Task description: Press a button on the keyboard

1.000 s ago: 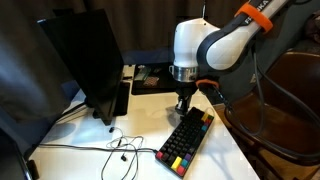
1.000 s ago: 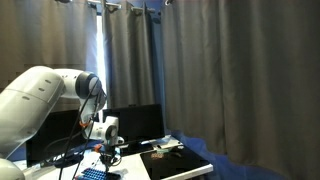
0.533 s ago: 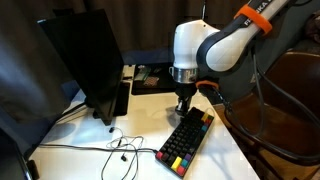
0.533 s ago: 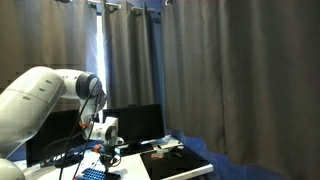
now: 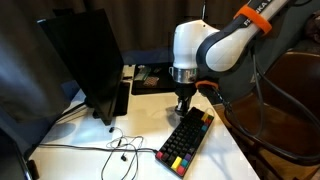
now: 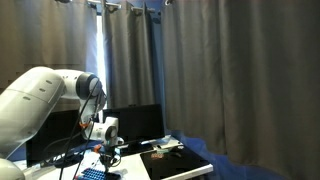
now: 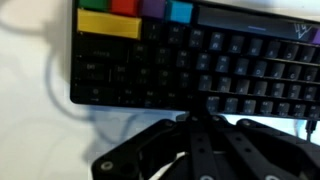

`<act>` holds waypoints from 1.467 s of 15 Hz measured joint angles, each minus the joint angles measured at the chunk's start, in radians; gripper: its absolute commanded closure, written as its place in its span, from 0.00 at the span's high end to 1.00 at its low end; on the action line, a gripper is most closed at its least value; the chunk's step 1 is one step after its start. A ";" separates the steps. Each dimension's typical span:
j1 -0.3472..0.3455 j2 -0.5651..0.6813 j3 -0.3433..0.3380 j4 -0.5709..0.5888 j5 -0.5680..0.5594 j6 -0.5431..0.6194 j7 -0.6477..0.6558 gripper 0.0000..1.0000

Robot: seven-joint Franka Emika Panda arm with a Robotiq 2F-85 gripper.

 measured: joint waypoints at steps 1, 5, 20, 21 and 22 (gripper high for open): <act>0.000 0.000 0.000 0.000 0.000 0.000 0.001 0.00; 0.000 0.000 0.000 0.002 0.000 0.000 0.002 0.00; -0.007 -0.024 -0.001 0.012 0.002 -0.011 0.006 0.68; -0.008 -0.030 -0.001 0.012 0.002 -0.022 0.005 0.74; -0.010 -0.038 0.001 0.012 0.002 -0.038 0.002 0.81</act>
